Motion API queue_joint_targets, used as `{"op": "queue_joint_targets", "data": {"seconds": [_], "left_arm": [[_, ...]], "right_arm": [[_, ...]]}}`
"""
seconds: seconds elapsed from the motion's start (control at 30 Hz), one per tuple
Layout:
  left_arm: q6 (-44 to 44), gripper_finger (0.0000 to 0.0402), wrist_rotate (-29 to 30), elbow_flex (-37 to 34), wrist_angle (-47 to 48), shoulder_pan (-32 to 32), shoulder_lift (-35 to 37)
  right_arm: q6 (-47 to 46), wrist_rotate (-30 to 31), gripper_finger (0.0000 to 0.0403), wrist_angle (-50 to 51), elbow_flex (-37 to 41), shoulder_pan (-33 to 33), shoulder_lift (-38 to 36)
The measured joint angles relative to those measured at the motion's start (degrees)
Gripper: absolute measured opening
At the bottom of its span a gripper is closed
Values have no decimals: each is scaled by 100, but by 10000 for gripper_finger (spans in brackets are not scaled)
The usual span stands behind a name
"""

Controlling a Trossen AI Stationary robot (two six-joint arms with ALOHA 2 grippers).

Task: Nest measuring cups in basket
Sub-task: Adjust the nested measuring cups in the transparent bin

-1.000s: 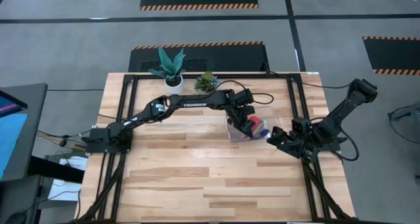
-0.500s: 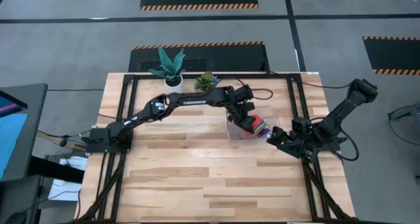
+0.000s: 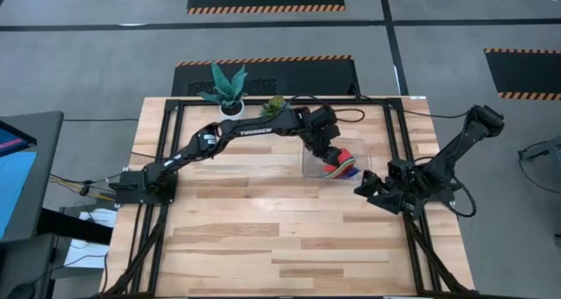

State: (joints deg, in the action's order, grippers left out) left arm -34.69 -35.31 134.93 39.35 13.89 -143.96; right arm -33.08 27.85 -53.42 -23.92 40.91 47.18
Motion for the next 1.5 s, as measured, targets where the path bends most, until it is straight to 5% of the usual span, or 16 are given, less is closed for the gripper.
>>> {"op": "queue_joint_targets", "data": {"seconds": [0.53, 0.8, 0.97, 1.23, 1.5], "left_arm": [[1960, 183, 2424, 4, 1328, -511, 895], [3364, 183, 4862, -2, 2506, -1514, 1737], [3815, 183, 6395, -15, 3172, -1761, 1945], [4499, 183, 6003, -15, 3260, -909, 2114], [5148, 183, 4216, -15, 2274, -40, 2103]], "right_arm": [[-172, -239, 250, 300, 0, -2, -74], [1112, -675, 250, 1119, -2, -286, -936], [1838, -225, 248, 3122, -105, -986, -1577], [1572, -58, 232, 8028, -1963, -2589, -1324], [1561, -346, 217, 10767, -3610, -3727, 19]]}}
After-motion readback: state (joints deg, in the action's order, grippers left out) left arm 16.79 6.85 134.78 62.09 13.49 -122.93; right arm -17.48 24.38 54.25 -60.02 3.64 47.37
